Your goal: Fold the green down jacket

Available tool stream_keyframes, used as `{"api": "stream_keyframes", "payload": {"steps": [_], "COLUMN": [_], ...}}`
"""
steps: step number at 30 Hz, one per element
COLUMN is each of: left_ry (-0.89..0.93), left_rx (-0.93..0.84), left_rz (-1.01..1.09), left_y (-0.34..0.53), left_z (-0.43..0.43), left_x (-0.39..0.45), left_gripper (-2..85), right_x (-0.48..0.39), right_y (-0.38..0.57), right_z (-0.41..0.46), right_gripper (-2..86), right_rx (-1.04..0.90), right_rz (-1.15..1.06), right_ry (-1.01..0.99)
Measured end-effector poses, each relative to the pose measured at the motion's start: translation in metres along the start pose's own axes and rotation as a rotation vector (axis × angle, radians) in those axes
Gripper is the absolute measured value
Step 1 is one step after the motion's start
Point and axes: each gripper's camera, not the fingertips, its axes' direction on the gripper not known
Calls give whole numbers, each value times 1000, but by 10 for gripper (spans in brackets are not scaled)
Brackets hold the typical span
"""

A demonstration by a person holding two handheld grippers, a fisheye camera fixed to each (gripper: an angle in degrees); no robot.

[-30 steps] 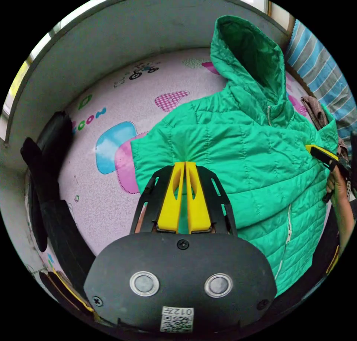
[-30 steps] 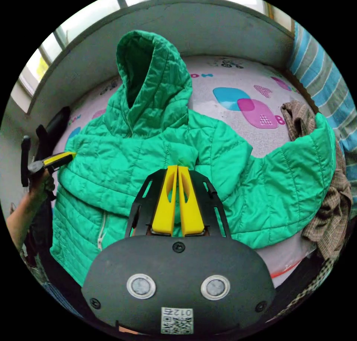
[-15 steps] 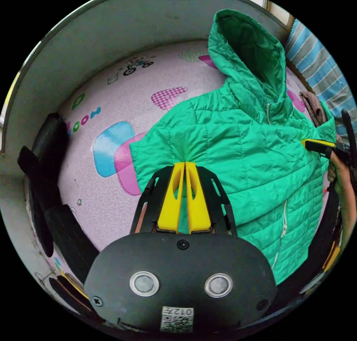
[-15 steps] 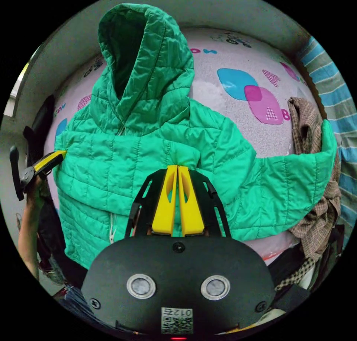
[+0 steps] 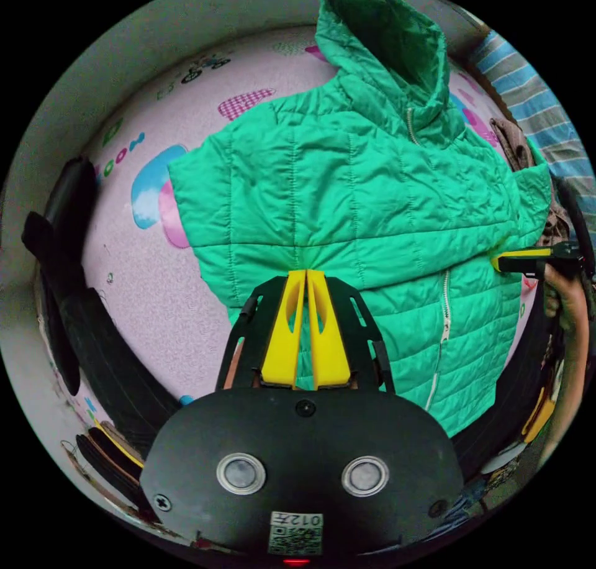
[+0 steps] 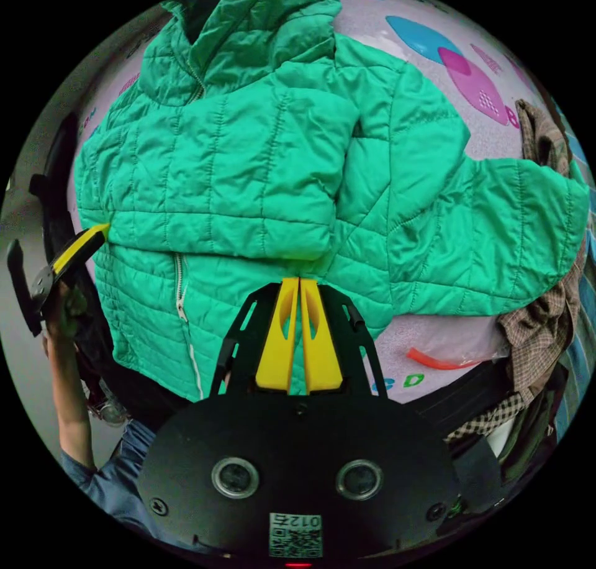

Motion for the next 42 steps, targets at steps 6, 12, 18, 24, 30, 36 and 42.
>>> {"api": "stream_keyframes", "payload": {"steps": [6, 12, 18, 24, 30, 36, 42], "left_ry": [34, -21, -68, -23, 39, 127, 250], "left_rx": [96, 56, 46, 112, 92, 117, 129], "left_rz": [-35, -23, 18, -8, 18, 48, 54], "left_y": [3, -4, -5, 3, -12, -24, -30], "left_z": [6, 6, 3, -38, -45, -46, -54], "left_x": [3, 18, 30, 31, 40, 56, 57], "left_gripper": [8, 9, 8, 8, 7, 8, 12], "right_x": [16, 64, 196, 268, 286, 218, 97], "right_y": [20, 74, 127, 143, 162, 192, 188], "right_z": [-5, -35, -68, -52, -23, -49, -77], "right_gripper": [-8, -6, 89, 143, 18, -8, -9], "right_rx": [58, 165, 319, 338, 497, 606, 569], "right_rz": [-23, 13, 353, 495, 415, 257, -21], "right_ry": [-47, 18, -72, -320, -697, -365, -85]}}
